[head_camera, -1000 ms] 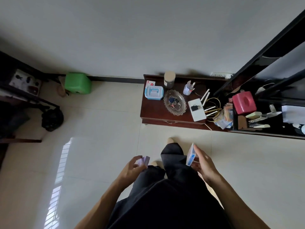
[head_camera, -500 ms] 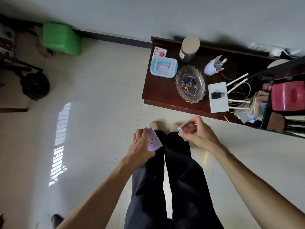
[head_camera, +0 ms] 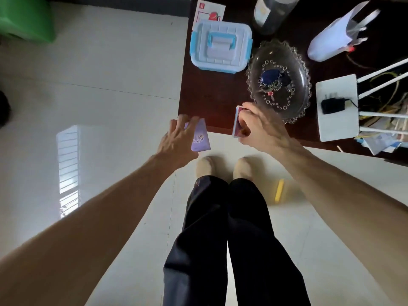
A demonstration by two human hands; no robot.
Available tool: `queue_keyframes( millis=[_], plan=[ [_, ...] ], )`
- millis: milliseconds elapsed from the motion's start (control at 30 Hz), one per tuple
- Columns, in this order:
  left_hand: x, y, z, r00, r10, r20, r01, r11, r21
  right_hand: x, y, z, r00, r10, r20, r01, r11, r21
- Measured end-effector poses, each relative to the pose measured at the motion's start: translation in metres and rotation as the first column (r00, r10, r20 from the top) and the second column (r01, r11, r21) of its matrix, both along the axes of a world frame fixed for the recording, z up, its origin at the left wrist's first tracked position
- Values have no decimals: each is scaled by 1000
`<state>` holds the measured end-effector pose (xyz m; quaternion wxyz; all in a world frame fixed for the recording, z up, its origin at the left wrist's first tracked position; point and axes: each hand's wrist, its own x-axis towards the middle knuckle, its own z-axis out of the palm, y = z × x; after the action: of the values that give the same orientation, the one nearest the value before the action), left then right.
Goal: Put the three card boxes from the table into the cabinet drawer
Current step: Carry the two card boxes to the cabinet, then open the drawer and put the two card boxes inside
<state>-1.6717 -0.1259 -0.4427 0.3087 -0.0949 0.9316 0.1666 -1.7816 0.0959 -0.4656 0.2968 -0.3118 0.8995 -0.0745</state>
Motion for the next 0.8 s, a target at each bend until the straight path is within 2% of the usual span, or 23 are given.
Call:
queue_keyframes(
  millis=[300, 567, 800],
  plan=[
    [-55, -11, -95, 997, -30, -69, 27, 999, -34, -29, -32, -69, 998, 36, -58, -35, 999, 21],
    [-77, -8, -124, 992, -70, -106, 59, 993, -100, -33, -38, -91, 995, 81, -58, -79, 996, 46],
    [-74, 0, -129, 995, -89, -43, 83, 989, -125, -17, -32, -92, 995, 24, -94, -23, 1000, 10]
  ],
)
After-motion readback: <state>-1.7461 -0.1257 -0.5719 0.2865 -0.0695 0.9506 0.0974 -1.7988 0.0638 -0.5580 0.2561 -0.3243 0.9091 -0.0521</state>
